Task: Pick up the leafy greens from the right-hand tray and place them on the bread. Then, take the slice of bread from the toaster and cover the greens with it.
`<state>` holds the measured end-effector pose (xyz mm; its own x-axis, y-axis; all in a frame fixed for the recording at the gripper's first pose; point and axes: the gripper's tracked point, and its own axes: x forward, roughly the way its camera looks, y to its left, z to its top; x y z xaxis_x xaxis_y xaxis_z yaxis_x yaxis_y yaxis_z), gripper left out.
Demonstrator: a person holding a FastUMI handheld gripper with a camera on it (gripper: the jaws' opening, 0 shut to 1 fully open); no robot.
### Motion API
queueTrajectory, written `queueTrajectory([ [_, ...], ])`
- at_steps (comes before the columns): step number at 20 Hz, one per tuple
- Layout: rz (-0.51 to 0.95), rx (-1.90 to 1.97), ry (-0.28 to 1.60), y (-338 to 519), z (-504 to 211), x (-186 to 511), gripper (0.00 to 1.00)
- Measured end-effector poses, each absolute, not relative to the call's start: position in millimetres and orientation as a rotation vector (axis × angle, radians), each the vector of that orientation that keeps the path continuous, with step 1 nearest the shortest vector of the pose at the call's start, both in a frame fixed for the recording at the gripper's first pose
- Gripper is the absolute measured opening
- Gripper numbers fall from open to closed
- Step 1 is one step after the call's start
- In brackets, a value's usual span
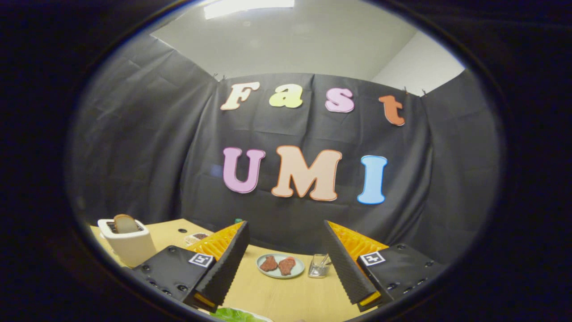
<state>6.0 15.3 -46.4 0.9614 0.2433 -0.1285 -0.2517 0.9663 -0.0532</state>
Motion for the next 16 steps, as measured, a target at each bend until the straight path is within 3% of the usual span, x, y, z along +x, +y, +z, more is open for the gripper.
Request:
queueTrajectory([
  [16,0.651,-0.19,0.412,40,-162,-28,1.0],
])
